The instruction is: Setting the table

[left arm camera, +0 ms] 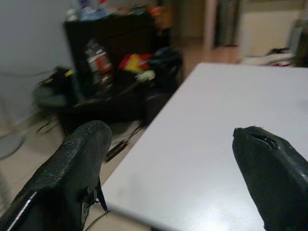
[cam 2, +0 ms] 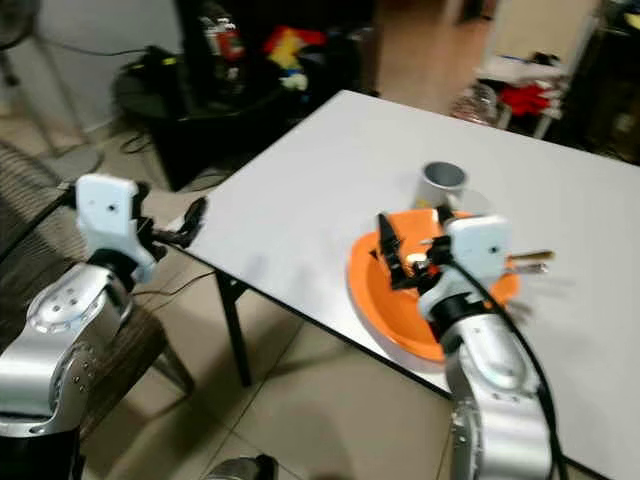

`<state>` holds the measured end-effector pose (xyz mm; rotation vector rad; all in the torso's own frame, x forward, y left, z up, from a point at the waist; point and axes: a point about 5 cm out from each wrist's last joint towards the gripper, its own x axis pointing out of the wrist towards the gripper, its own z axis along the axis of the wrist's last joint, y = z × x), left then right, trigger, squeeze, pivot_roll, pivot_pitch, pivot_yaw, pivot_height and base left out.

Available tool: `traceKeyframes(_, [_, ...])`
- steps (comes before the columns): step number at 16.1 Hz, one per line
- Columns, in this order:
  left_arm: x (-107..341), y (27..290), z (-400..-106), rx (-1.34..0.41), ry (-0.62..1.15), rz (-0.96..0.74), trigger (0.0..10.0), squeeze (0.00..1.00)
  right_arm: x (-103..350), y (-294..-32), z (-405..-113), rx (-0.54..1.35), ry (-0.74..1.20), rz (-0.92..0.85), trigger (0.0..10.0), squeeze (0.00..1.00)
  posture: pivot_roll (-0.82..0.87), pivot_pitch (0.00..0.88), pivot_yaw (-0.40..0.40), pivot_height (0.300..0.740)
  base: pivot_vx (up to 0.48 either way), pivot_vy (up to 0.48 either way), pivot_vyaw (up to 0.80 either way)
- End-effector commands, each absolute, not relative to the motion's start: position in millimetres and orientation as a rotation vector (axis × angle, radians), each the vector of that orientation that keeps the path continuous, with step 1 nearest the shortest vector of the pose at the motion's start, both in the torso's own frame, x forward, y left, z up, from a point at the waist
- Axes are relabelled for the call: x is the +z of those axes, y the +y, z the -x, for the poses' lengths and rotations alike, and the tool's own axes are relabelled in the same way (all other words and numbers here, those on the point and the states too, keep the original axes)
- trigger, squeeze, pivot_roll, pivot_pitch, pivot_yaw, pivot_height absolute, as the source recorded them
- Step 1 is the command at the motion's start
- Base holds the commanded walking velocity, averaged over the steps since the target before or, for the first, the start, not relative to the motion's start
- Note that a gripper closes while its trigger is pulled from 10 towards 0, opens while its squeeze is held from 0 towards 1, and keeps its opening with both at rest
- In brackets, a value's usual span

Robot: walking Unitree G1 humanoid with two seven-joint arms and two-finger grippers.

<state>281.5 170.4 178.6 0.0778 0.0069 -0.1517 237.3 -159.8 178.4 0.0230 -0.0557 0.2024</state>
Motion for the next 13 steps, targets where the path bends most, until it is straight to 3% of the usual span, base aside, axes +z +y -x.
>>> traceKeyframes(1, [175.7,170.3,-280.6,-0.138,0.019,-0.055,10.0,1.00,175.4,-153.5,-238.0,0.241,-0.038,-0.044,10.0,1.00,0.04,0.000,0.016,0.740,0.000,0.000,0.80])
traceKeyframes(3, [173.7,161.2,-273.2,-0.210,0.054,-0.095,10.0,1.00,168.2,-149.2,-238.3,0.285,0.006,-0.029,10.0,1.00,0.05,0.000,0.004,0.740,0.000,0.000,0.80])
traceKeyframes(5, [169.5,168.3,-269.6,-0.179,0.069,-0.115,10.0,1.00,165.5,-146.3,-237.5,0.302,0.016,-0.021,10.0,1.00,0.06,0.000,-0.029,0.740,0.000,0.000,0.80])
traceKeyframes(7, [170.9,166.0,-272.4,-0.163,0.069,-0.132,10.0,0.98,166.4,-144.8,-239.2,0.330,0.025,-0.067,10.0,1.00,0.08,0.000,-0.009,0.740,0.000,0.000,0.80])
traceKeyframes(8, [173.1,161.1,-271.6,-0.193,0.068,-0.132,10.0,0.89,167.0,-145.5,-238.5,0.337,0.027,-0.076,10.0,1.00,0.08,0.000,-0.009,0.740,0.000,0.000,0.80])
traceKeyframes(9, [169.9,156.9,-266.8,-0.267,0.101,-0.136,10.0,0.64,158.2,-148.7,-236.8,0.330,0.048,-0.084,10.0,1.00,0.08,0.000,-0.007,0.740,0.000,0.000,0.80])
traceKeyframes(13, [170.6,161.6,-274.6,-0.175,0.102,-0.109,10.0,0.63,155.0,-147.9,-233.0,0.287,0.063,-0.161,10.0,1.00,0.06,0.000,0.013,0.740,0.000,0.000,0.80])
